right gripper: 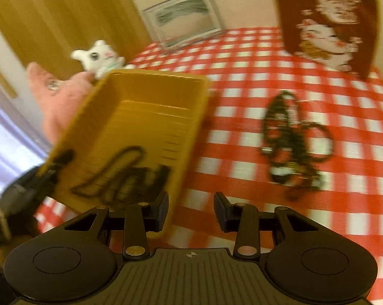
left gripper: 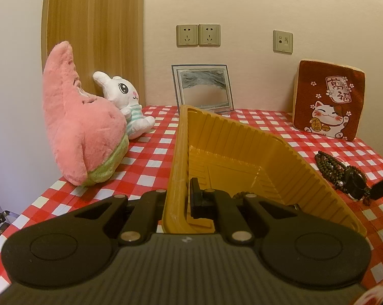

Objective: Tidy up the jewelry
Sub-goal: 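Lower the bead strand into the orange tray and open the right tool, then reach the right tool into the pile and grasp the next bead strand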

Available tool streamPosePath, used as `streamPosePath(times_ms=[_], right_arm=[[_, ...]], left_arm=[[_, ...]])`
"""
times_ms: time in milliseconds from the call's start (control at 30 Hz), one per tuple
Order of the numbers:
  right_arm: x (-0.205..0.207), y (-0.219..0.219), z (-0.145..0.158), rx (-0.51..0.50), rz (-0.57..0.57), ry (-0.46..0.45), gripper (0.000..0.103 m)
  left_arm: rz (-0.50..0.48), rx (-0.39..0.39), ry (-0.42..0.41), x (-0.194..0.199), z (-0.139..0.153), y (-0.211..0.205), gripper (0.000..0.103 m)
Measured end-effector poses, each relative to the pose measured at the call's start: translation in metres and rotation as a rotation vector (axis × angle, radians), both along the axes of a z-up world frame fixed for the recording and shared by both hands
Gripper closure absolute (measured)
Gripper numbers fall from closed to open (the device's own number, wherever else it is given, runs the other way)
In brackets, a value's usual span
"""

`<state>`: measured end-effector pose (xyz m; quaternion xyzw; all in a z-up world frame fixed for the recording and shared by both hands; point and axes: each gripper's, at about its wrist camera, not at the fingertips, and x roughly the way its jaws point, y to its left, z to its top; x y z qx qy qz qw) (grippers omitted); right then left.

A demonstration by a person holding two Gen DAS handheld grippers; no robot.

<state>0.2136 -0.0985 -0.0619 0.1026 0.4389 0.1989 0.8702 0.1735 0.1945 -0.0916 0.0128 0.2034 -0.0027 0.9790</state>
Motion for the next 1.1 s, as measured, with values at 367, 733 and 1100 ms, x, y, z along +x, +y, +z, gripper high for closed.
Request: streamPosePath(times_ms=[367,733,1100], right_arm=[[0.006,-0.065,-0.021,-0.202,-0.122,-0.044,0.064],[0.032,-0.074,-0.039,-0.268,-0.083,-0.067,0.086],[0.055,-0.069,-0.052,-0.268,-0.077,-0.050,0.086]], left_arm=[[0.000,0.011,0.010,0.000,0.000,-0.001,0.097],[0.000,0.016,0.011,0.000,0.000,-0.001,0.097],[0.000,0.017,0.011,0.000,0.000,-0.001,0.097]])
